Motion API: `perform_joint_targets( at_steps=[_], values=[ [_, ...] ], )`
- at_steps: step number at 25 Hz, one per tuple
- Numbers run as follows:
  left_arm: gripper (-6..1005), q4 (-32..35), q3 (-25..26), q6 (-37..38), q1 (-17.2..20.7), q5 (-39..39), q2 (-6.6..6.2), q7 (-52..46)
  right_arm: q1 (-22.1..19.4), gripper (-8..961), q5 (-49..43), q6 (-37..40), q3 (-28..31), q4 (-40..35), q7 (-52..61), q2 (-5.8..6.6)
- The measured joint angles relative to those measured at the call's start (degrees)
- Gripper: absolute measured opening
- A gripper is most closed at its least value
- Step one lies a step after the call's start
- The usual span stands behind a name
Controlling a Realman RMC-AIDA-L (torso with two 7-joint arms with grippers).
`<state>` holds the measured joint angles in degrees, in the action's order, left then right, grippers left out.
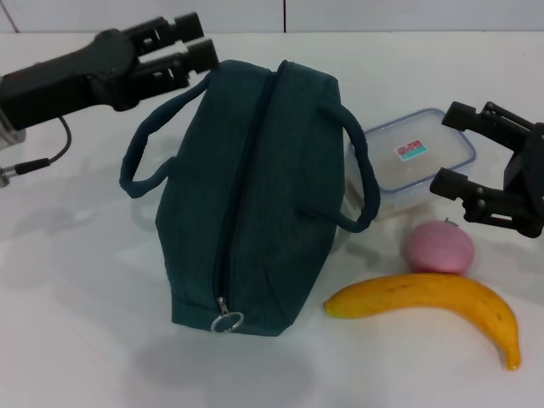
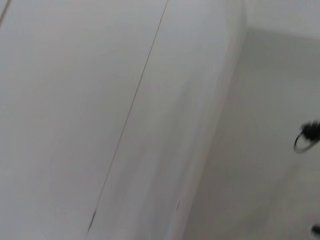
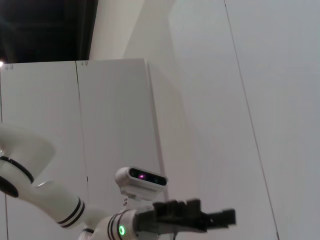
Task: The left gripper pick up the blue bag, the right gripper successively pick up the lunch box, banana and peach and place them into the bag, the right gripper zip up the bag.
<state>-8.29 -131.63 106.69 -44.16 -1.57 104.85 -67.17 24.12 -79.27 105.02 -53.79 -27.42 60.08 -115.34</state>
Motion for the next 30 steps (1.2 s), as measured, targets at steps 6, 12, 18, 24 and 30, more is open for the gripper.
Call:
perform_joint_targets(
  at_steps=[6, 12, 18, 24, 30],
  values=[
    [749, -12.92, -7.47, -0.04, -4.33, -2.63, 3.60, -0.63, 0.07, 854, 0.09, -0.32, 0.29, 0.64, 0.06, -0.10],
    [730, -20.13, -22.96, 0.43, -3.12, -17.24, 7.50, -4.01, 0.52, 852, 0.09, -0.41, 0.28, 1.59, -0.08, -0.24],
    [703, -23.16, -31.13, 3.51, -1.07, -24.21, 9.15, -7.90, 1.62, 850, 1.29, -0.44, 0.00, 3.61, -0.27, -0.45],
    [675, -23.24, -31.23, 2.46, 0.10, -24.11, 9.94, -8.18, 2.35, 848, 1.36, -0.44, -0.14, 4.20, -0.40, -0.45],
    [648, -23.28, -31.23, -1.87, 0.28, -24.70, 11.25, -7.80, 2.61, 846, 1.41, -0.44, -0.21, 4.32, -0.41, -0.50]
  ],
)
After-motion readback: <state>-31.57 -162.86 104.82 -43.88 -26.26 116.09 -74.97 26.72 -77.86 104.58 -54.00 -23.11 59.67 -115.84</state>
